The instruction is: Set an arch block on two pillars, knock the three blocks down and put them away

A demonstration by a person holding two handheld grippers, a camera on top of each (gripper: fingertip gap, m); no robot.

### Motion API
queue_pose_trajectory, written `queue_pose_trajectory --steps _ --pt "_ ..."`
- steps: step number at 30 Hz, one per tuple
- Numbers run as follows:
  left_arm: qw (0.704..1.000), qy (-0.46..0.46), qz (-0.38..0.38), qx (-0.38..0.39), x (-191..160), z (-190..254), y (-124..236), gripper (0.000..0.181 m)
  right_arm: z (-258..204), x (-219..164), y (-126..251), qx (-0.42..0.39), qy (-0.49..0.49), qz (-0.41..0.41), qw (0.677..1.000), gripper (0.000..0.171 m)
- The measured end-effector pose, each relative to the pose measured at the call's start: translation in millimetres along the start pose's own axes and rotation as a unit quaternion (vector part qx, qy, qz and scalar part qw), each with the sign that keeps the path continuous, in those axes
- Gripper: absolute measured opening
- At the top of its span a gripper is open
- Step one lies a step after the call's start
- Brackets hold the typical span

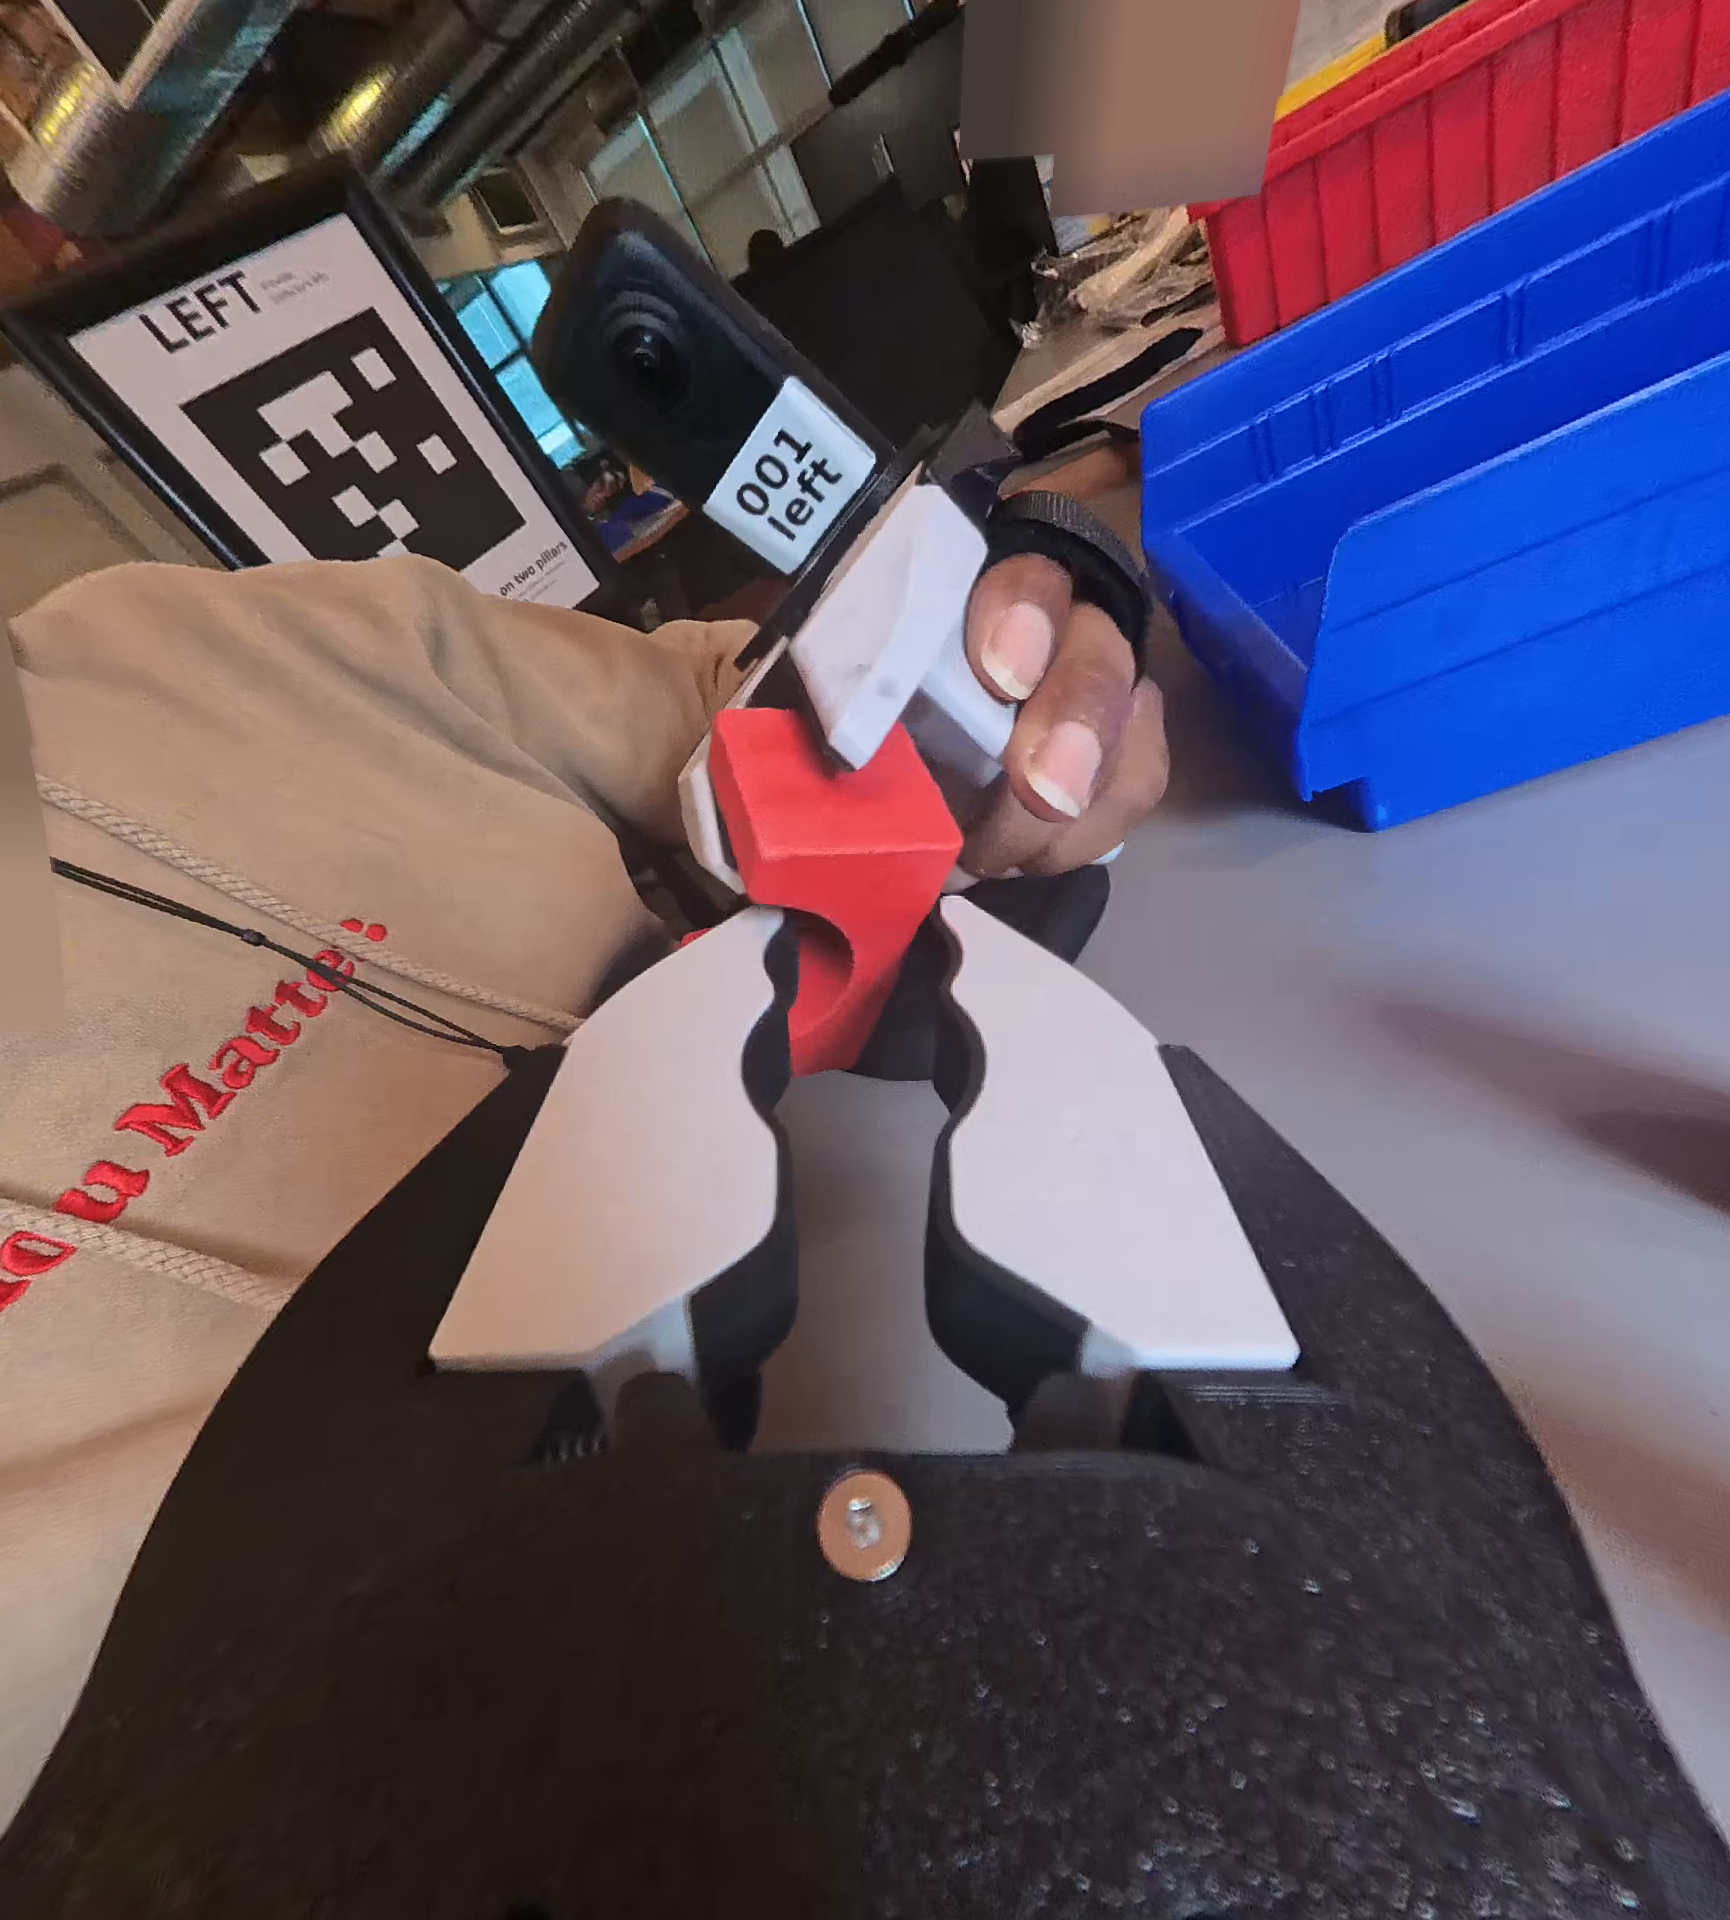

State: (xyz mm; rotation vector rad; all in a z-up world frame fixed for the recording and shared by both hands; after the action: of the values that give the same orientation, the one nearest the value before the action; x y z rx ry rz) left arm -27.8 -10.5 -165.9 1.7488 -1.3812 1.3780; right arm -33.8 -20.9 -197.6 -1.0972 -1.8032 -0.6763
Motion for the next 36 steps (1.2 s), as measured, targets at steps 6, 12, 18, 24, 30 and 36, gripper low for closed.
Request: queue_pose_trajectory --steps 6,12,18,24,30,36 --pt "0.999 -0.009 -0.019 0.026 -5 -12 5 0.023 17 12 16 -0.081 0.059 0.003 0.995 0.014" --pt "0.99 0.103 -0.079 0.046 -30 -28 7 0.042 59 38 59 -0.354 0.304 -0.055 0.883 0.014" --pt "0.962 0.234 -0.129 0.063 -59 -28 2 0.052 63 24 43 -0.419 0.515 -0.185 0.724 0.014" --pt "0.949 0.266 -0.165 0.049 -73 -23 6 0.04 69 8 35 -0.415 0.586 -0.257 0.647 0.014" --pt "0.955 0.248 -0.163 0.011 -68 -16 6 0.039 59 4 33 -0.364 0.552 -0.232 0.713 0.018" --pt "0.964 0.195 -0.178 0.006 -72 -13 7 0.038 50 -2 46 -0.272 0.359 -0.166 0.877 0.036"
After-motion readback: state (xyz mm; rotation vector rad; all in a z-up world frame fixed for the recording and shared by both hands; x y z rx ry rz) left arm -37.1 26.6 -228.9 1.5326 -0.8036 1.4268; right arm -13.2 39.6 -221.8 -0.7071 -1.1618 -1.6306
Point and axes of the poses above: each gripper's, where its closed fingertips meet, y back along the fingers, x out of its top, z = x × y across the jaws, the point moved 1 cm from there along y, back along the fingers, and after that the axes turned 6 degrees about z, right-handed, at the moved point
